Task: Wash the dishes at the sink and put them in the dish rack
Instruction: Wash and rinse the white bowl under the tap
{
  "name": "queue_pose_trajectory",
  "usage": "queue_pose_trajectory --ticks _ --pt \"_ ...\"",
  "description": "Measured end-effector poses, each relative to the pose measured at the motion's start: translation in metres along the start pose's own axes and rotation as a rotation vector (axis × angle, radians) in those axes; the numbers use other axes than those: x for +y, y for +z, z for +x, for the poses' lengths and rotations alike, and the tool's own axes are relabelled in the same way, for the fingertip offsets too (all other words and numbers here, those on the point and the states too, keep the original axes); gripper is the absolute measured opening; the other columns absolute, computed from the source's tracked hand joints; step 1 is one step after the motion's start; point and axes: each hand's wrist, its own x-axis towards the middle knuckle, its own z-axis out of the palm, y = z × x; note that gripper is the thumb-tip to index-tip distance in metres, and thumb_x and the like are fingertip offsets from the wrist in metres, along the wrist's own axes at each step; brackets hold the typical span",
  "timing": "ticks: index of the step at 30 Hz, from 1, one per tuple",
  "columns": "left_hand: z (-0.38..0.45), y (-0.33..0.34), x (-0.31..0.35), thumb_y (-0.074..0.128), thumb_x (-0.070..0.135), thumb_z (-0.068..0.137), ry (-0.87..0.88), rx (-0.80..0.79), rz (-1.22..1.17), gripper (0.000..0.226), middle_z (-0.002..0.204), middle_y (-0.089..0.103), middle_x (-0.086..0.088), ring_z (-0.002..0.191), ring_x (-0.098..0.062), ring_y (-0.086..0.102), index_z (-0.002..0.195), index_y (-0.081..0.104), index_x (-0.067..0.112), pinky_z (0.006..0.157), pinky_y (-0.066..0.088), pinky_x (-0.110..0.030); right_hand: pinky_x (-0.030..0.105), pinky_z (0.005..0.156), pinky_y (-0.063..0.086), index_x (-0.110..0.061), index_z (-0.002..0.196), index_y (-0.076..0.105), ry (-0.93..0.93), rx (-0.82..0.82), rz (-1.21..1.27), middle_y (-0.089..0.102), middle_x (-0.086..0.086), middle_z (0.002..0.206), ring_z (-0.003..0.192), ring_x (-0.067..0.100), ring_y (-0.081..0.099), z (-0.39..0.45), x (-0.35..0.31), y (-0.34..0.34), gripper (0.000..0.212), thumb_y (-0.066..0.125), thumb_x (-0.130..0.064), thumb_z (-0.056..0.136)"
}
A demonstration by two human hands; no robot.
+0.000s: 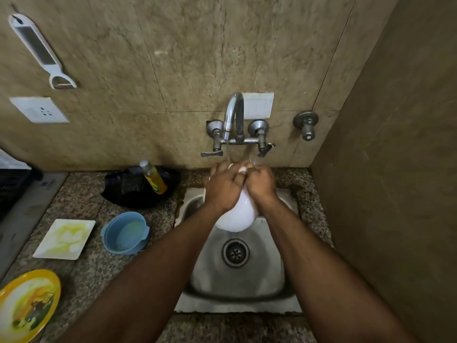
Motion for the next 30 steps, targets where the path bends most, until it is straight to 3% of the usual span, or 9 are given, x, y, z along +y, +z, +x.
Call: queue_pose_trajectory --ticks 4,7,9,12,17,21,23,25,30 --pt "0.024 -0.007 -0.015 0.046 0.058 0.089 -0.126 -0.039 -0.290 0.043 0.125 0.070 0.005 0.117 -0.021 0.062 0.118 0.072 0.041 0.106 0.047 -0.048 0.040 0.082 0.056 0.000 0.097 0.074 0.079 -0.096 0.167 0.074 0.017 0.098 0.090 0.031 0.068 0.001 -0.011 -0.005 0.022 0.053 -0.005 0.096" --pt "0.029 -0.013 -0.009 0.061 0.047 0.090 -0.367 -0.082 -0.631 0.024 0.101 0.078 0.002 0.102 -0.026 0.072 0.095 0.079 0.030 0.093 0.057 -0.045 0.051 0.078 0.057 0.000 0.088 0.067 0.180 -0.177 0.298 0.069 0.029 0.094 0.088 0.043 0.068 0.010 -0.018 -0.002 0.014 0.054 0.001 0.092" --pt "0.033 -0.012 -0.014 0.065 0.042 0.092 -0.451 -0.118 -0.733 0.024 0.095 0.078 -0.001 0.101 -0.029 0.072 0.095 0.077 0.021 0.083 0.058 -0.037 0.055 0.086 0.059 -0.001 0.096 0.066 0.275 -0.208 0.329 0.069 0.027 0.101 0.094 0.043 0.070 0.016 -0.024 0.001 0.011 0.055 0.001 0.095" --pt "0.036 -0.007 -0.032 0.071 0.058 0.074 -0.549 -0.171 -0.815 0.053 0.107 0.078 -0.009 0.111 -0.038 0.069 0.106 0.077 0.017 0.101 0.054 -0.052 0.055 0.082 0.062 -0.002 0.113 0.065 0.387 -0.193 0.358 0.071 0.021 0.104 0.097 0.042 0.072 0.028 -0.029 0.006 0.018 0.057 0.001 0.097" --pt "0.017 -0.012 -0.042 0.055 0.077 0.078 -0.478 -0.181 -0.573 0.076 0.127 0.071 -0.003 0.118 -0.029 0.066 0.129 0.070 0.023 0.110 0.048 -0.053 0.050 0.073 0.064 -0.006 0.112 0.068 0.493 -0.107 0.429 0.073 0.019 0.106 0.083 0.034 0.072 0.048 -0.014 -0.001 0.020 0.054 -0.007 0.098" --pt "-0.005 -0.008 -0.027 0.044 0.057 0.104 -0.320 -0.180 -0.275 0.070 0.164 0.035 -0.007 0.149 -0.029 0.036 0.164 0.028 0.024 0.123 0.030 -0.046 0.060 0.080 0.060 -0.004 0.115 0.071 0.511 -0.068 0.561 0.075 0.020 0.109 0.093 0.039 0.073 0.034 0.000 -0.012 0.027 0.065 -0.021 0.095" --pt "-0.014 0.000 -0.027 0.035 0.054 0.106 -0.204 -0.160 -0.179 0.071 0.172 0.017 -0.008 0.157 -0.026 0.018 0.166 0.019 0.020 0.128 0.017 -0.042 0.060 0.085 0.059 -0.008 0.121 0.071 0.531 -0.156 0.587 0.076 0.018 0.111 0.099 0.039 0.073 0.021 0.005 -0.014 0.041 0.066 -0.038 0.093" --pt "-0.018 0.009 -0.027 0.033 0.050 0.105 -0.110 -0.152 -0.171 0.070 0.172 0.018 -0.010 0.159 -0.023 0.015 0.164 0.024 0.014 0.128 0.010 -0.034 0.057 0.094 0.056 -0.005 0.124 0.070 0.533 -0.244 0.596 0.074 0.019 0.112 0.099 0.037 0.070 0.010 0.012 -0.011 0.045 0.065 -0.039 0.095" --pt "-0.025 0.023 -0.009 0.023 0.059 0.097 -0.035 -0.198 -0.111 0.086 0.172 0.014 -0.013 0.160 -0.022 0.010 0.164 0.018 0.005 0.130 0.005 -0.031 0.059 0.090 0.058 0.000 0.114 0.072 0.528 -0.069 0.658 0.076 0.022 0.109 0.098 0.041 0.074 -0.001 0.025 -0.002 0.056 0.086 -0.031 0.069"
